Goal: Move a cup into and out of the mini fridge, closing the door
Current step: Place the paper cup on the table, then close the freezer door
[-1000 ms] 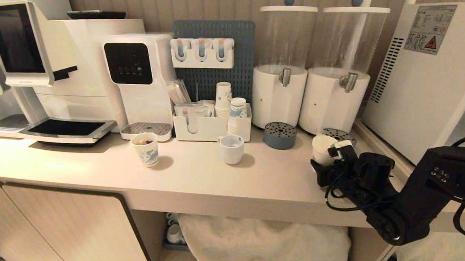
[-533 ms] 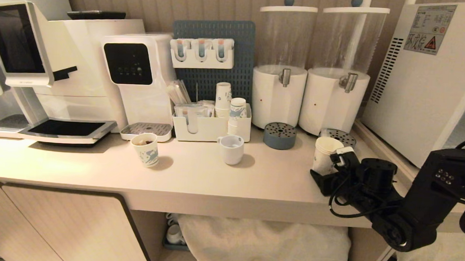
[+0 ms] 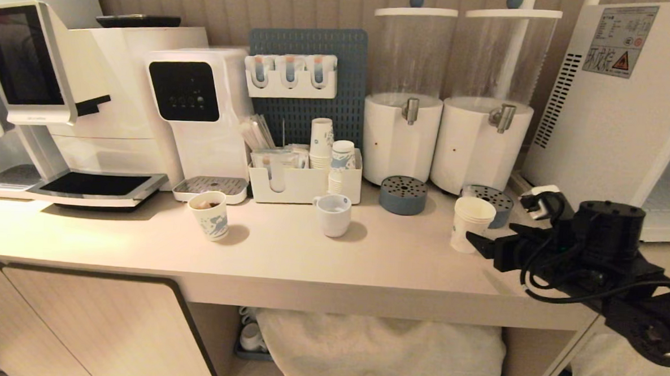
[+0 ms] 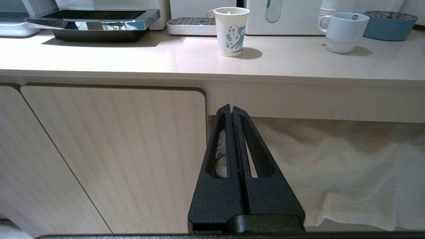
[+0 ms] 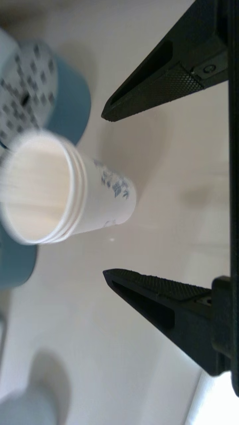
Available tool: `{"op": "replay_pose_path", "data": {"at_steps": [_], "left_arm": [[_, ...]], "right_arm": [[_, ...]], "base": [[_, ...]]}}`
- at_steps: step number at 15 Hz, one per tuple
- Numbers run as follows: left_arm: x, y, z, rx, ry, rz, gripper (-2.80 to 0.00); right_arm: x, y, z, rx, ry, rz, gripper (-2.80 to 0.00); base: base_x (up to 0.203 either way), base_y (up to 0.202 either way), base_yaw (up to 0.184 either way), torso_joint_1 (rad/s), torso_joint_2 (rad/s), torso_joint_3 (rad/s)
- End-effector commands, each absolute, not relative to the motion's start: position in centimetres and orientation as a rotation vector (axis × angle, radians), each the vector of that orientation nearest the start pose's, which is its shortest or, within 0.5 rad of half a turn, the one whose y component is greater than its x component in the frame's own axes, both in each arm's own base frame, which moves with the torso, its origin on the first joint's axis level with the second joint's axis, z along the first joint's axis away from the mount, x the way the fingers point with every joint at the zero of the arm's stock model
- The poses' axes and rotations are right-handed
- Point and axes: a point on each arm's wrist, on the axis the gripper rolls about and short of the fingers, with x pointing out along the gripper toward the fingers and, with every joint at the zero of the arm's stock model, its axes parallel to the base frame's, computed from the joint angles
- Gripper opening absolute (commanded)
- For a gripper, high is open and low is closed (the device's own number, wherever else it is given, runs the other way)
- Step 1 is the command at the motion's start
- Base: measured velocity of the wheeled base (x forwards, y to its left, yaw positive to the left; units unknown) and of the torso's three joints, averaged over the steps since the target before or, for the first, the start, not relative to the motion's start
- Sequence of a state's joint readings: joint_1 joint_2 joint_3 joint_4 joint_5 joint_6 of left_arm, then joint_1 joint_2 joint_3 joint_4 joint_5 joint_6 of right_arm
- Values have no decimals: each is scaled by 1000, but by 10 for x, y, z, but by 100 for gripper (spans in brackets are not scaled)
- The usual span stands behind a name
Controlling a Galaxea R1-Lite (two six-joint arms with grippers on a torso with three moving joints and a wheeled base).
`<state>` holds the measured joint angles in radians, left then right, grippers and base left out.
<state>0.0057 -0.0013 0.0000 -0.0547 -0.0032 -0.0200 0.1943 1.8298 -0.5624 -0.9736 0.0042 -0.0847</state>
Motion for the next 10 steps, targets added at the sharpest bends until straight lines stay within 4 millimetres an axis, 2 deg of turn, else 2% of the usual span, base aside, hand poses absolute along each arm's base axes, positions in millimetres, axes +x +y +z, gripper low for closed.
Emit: {"op": "replay_pose_path", "data": {"at_steps": [1, 3, 5, 7, 10], "left_arm": [[-22, 0, 76, -21, -37, 3, -280], [-21, 0, 76, -20, -36, 3, -280], [-21, 0, 76, -21, -35, 4, -280], [-21, 0, 76, -23, -36, 4, -280], [-21, 0, 76, -23, -36, 4, -280]], "right_arm": [[241, 47, 185, -90, 117, 206, 0], [189, 37, 215, -81, 46, 202, 0], [129, 25, 234, -75, -9, 166, 0], [74, 13, 238, -62, -40, 118, 0], [0, -3, 222, -33, -75, 70, 0]], "base": [[0, 0, 0, 0, 0, 0], [0, 0, 0, 0, 0, 0], [0, 0, 0, 0, 0, 0], [0, 0, 0, 0, 0, 0], [0, 0, 0, 0, 0, 0]]}}
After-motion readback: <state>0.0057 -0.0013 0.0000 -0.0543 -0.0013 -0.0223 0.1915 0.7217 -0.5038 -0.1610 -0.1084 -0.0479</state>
